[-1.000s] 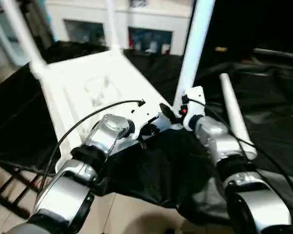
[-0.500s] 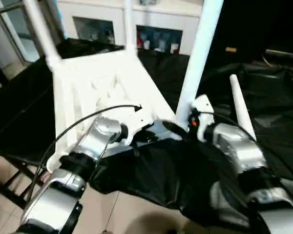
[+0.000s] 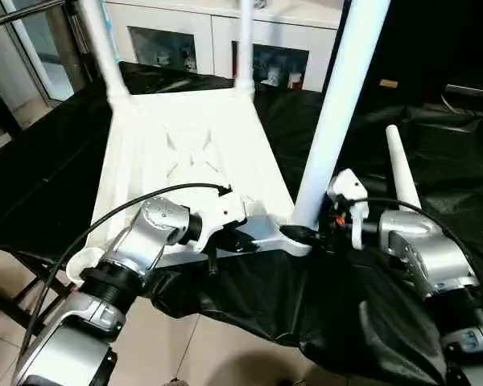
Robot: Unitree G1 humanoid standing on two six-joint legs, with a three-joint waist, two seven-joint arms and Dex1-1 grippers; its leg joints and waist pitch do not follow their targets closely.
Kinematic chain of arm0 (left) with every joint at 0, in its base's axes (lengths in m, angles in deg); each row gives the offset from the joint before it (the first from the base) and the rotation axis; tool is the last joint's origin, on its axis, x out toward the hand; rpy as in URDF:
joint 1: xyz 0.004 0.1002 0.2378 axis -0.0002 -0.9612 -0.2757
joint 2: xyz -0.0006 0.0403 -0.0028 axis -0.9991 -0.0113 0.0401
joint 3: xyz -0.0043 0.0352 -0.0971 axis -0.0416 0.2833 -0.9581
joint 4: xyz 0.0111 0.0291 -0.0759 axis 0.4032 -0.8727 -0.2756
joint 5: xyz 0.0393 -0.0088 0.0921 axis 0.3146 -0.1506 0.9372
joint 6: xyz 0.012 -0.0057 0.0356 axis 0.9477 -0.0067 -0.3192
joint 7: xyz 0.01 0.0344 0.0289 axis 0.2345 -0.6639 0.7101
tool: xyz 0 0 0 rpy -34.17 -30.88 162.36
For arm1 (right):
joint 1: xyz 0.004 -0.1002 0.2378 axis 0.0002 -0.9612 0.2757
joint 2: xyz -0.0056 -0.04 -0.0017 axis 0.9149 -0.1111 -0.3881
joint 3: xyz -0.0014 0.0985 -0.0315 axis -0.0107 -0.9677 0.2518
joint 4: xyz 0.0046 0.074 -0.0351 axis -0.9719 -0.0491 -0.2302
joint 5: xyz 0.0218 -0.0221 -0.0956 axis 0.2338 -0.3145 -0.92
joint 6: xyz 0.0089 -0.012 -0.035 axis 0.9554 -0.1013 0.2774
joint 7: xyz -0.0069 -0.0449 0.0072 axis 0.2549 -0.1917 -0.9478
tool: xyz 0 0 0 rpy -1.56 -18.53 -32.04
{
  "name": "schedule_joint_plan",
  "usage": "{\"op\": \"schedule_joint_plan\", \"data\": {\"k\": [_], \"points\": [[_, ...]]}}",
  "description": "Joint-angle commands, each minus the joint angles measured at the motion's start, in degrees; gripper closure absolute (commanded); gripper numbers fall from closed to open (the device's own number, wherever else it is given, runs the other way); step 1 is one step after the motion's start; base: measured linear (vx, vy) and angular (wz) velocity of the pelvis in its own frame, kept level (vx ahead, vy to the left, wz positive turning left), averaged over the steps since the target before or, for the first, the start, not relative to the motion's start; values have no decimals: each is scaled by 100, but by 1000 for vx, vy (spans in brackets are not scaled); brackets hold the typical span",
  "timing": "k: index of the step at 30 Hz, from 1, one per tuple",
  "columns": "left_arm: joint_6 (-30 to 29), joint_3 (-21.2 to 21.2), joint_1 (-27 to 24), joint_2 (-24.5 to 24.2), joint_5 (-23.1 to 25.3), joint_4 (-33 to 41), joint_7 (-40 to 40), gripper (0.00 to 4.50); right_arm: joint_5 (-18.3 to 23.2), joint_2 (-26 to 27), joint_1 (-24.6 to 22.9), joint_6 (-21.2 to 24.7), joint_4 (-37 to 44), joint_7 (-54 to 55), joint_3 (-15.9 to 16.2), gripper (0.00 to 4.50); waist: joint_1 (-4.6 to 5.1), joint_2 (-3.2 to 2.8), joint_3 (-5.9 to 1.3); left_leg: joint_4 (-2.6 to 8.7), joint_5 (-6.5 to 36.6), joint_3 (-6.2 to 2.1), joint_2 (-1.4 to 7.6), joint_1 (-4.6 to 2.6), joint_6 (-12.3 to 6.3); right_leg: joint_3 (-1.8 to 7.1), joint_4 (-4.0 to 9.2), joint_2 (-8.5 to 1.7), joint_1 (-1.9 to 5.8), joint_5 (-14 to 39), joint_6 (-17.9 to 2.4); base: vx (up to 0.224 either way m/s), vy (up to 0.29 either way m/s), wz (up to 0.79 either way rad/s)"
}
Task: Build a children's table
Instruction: Insert table leg to table base, then rotate leg to tighten
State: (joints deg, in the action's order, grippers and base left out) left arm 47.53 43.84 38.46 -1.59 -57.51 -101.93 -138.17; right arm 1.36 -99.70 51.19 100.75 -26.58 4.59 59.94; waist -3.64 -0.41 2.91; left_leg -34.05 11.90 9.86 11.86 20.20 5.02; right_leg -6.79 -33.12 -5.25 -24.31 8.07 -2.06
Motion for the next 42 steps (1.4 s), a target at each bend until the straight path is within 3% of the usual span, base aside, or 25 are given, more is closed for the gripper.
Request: {"op": "schedule_joint_plan", "data": {"k": [1,9,15,19,20,22,24,25,29,33,39,40,42], "points": [[188,68,61,62,-234,361,-229,450,-44,-51,-7,32,164,-74,110,101,7,18,-430,353,554,15,126,25,-546,309,297,-297,454,1188,-1172,0,0,0],[150,67,47,34,-223,394,-268,450,-59,-80,-63,27,155,-183,218,167,5,16,-440,337,475,13,122,28,-573,303,282,-292,457,1134,-1172,0,0,0],[129,42,57,68,-243,342,-244,450,28,28,-174,51,72,-98,190,172,0,11,-438,335,494,15,125,23,-582,301,285,-293,454,1126,-1185,0,0,0],[63,-40,91,204,-289,217,-96,450,78,288,-228,7,-180,309,21,173,19,12,-424,345,639,17,118,17,-508,293,336,-302,451,1468,-1087,0,0,0],[-9,-130,263,440,-170,-163,409,450,-14,651,-215,-116,-585,1084,-175,173,38,10,-405,351,701,18,106,22,-456,287,361,-299,441,1635,-1031,0,0,0],[-76,-213,428,637,-77,-483,852,450,-56,931,-181,-137,-853,1672,-320,173,61,1,-404,354,842,12,89,-14,-315,269,421,-305,417,1995,-917,0,0,0],[-164,-348,632,869,-29,-823,1389,450,-74,1191,-121,-169,-1065,2163,-434,174,103,22,-395,359,905,0,67,1,-225,250,451,-296,432,2314,-745,0,0,0],[-178,-364,659,898,-24,-864,1457,450,-75,1228,-111,-173,-1093,2232,-451,174,105,19,-385,363,973,-4,72,-23,-224,246,475,-301,417,2408,-732,0,0,0],[-464,-672,1273,1581,64,-1783,2984,450,-103,2167,339,-343,-1960,4072,-866,174,177,-2,-395,330,1028,0,23,-31,-214,210,546,-293,384,2756,-595,0,0,0],[-391,-654,1411,1747,151,-2024,3207,450,-46,2509,659,-465,-2402,4625,-1107,174,203,-18,-386,329,1126,-10,-3,-4,-291,161,612,-294,399,2999,-430,0,0,0],[-49,-514,1390,1721,259,-2085,2997,450,-143,2575,854,-701,-2614,4716,-1137,174,221,-18,-402,353,1131,-33,36,19,-392,166,554,-293,420,2599,-579,0,0,0],[90,-473,1406,1714,266,-2157,2928,450,-191,2594,912,-816,-2693,4693,-1161,118,226,0,-406,352,1126,-26,40,13,-417,183,535,-295,418,2469,-662,0,0,0],[145,-436,1388,1690,268,-2160,2830,450,-221,2571,947,-897,-2713,4595,-1135,104,224,-21,-411,357,1066,-30,51,22,-435,197,498,-306,431,2293,-766,0,0,0]]}}
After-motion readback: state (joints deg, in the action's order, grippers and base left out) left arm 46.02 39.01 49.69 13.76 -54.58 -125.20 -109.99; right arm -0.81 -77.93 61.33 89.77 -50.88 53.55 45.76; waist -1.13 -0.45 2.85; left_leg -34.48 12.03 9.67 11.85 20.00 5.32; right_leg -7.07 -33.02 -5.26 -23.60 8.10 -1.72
